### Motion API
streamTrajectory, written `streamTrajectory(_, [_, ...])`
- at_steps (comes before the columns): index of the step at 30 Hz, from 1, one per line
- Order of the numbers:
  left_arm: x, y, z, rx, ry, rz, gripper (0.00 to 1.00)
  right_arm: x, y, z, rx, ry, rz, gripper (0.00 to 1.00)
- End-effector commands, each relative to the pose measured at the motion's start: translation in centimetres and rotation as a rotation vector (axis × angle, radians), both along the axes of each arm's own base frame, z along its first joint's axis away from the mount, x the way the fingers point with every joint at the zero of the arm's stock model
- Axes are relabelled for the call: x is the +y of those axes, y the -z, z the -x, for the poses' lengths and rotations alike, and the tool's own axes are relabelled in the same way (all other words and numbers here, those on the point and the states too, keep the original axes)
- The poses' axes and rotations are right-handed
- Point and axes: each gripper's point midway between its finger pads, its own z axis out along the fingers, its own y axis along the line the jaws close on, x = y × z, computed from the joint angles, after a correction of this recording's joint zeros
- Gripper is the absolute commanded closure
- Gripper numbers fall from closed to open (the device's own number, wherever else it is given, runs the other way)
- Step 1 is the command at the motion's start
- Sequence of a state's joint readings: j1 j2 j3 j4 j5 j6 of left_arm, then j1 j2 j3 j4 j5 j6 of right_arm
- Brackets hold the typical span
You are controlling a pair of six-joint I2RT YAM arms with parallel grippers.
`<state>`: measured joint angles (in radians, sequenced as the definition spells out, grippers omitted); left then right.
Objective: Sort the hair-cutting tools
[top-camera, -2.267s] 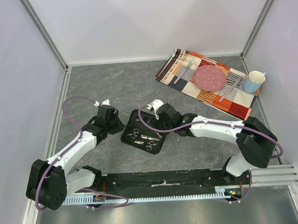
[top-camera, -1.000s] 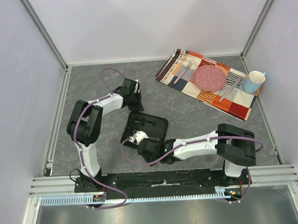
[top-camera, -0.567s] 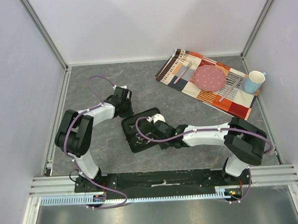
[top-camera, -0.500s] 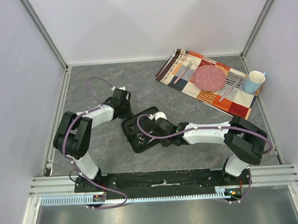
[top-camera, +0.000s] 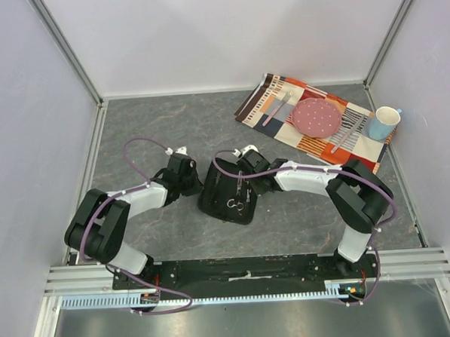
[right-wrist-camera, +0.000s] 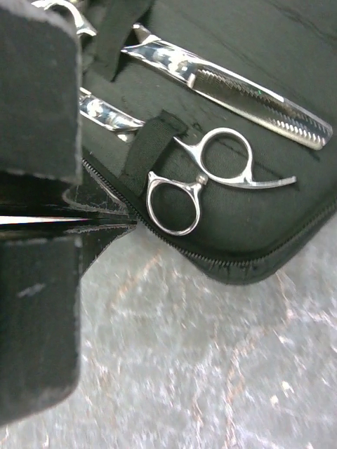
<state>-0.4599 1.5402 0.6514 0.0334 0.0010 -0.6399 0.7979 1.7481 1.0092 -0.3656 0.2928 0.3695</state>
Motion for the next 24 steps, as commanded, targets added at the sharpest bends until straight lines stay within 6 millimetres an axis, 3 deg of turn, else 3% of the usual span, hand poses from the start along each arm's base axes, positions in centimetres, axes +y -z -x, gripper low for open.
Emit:
streamTrajectory(1, [-1.5, 4.2, 8.5, 0.273, 0.092, 0.004, 0.98, 2.1, 2.1, -0.8, 0.034, -0.09, -0.026, 1.0])
streamTrajectory(7, [-1.6, 5.1, 10.7, 0.287, 0.098, -0.015, 0.98, 2.1, 1.6, -2.7, 0.032, -0.096, -0.02, 1.0])
streamTrajectory(11, [-0.2, 4.5, 10.8, 0.251, 0.065, -0.058, 0.98, 0.4, 0.5, -4.4, 0.001, -0.068, 0.04, 1.0])
streamTrajectory(16, [0.4, 0.2, 8.8, 0.14, 0.053, -0.098, 0.94, -2.3, -2.0, -5.4, -0.077, 0.008, 0.099, 0.94])
streamTrajectory(18, [0.9, -1.3, 8.4, 0.113, 0.044, -0.117, 0.89, -3.0, -2.5, -5.1, -0.092, 0.029, 0.106, 0.8])
streamTrajectory(24, [1.6, -4.5, 8.3, 0.032, 0.02, -0.095, 0.75, -3.9, -3.2, -4.0, -0.113, 0.052, 0.081, 0.63])
